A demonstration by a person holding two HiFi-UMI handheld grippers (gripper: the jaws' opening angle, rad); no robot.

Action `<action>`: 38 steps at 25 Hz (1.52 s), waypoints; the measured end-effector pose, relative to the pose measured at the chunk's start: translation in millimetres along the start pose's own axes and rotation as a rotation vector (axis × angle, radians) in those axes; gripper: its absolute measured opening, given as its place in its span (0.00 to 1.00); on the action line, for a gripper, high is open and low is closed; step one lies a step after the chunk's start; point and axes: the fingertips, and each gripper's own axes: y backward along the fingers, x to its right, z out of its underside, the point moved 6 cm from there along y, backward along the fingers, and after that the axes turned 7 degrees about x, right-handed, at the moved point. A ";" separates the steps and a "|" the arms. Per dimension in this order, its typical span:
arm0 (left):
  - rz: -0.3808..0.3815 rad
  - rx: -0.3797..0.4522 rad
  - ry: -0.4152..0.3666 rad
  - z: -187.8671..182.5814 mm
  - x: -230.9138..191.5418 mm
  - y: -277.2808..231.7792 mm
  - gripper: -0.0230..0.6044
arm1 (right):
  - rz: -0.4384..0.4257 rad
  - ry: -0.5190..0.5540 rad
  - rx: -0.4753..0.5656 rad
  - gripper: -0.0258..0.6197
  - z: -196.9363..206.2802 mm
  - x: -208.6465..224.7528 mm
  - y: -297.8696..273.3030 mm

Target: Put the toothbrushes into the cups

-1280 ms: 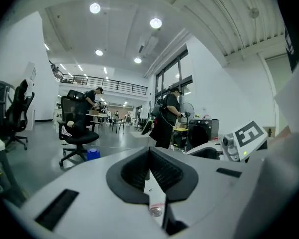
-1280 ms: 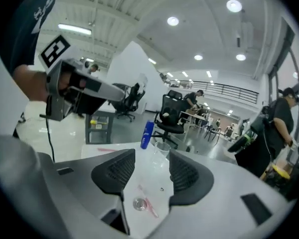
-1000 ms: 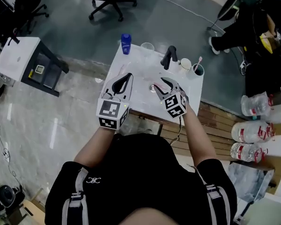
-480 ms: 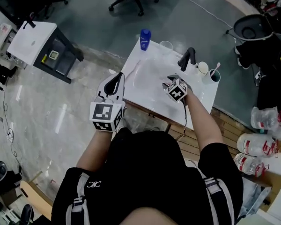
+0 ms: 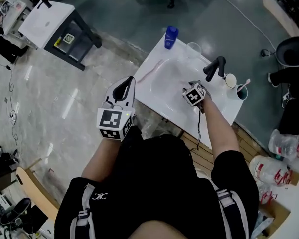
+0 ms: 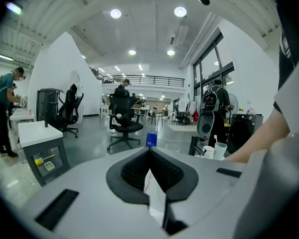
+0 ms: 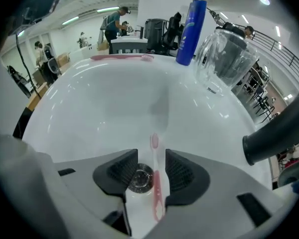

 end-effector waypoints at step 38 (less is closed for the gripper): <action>0.119 0.038 -0.005 -19.9 26.7 -26.8 0.06 | 0.097 0.065 0.196 0.10 -34.5 -28.4 62.7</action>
